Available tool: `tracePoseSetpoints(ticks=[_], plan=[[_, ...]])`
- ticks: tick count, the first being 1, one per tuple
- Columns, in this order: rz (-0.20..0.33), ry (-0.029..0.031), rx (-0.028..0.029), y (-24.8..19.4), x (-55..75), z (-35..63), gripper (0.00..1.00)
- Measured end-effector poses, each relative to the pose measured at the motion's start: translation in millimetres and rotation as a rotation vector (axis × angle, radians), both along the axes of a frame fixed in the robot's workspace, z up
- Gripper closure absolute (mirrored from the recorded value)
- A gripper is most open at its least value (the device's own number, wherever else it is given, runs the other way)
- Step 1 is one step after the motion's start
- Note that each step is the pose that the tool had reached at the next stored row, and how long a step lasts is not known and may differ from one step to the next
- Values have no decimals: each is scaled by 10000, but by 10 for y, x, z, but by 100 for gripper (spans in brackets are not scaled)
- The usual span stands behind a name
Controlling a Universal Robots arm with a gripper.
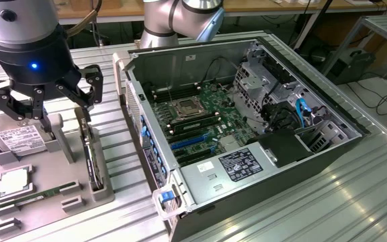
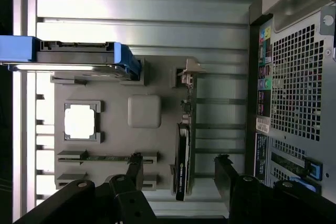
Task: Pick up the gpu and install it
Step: 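Pick up the gpu and move the gpu toward the slot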
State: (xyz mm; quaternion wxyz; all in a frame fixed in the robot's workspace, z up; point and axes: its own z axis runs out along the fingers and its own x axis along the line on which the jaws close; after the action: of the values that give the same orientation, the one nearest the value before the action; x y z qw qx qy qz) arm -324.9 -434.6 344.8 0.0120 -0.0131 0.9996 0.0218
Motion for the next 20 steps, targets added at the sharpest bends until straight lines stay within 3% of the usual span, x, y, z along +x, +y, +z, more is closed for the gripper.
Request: tracePoseSetpoints(ticks=[20], plan=[[0,14,-45,0,31,-356,34]])
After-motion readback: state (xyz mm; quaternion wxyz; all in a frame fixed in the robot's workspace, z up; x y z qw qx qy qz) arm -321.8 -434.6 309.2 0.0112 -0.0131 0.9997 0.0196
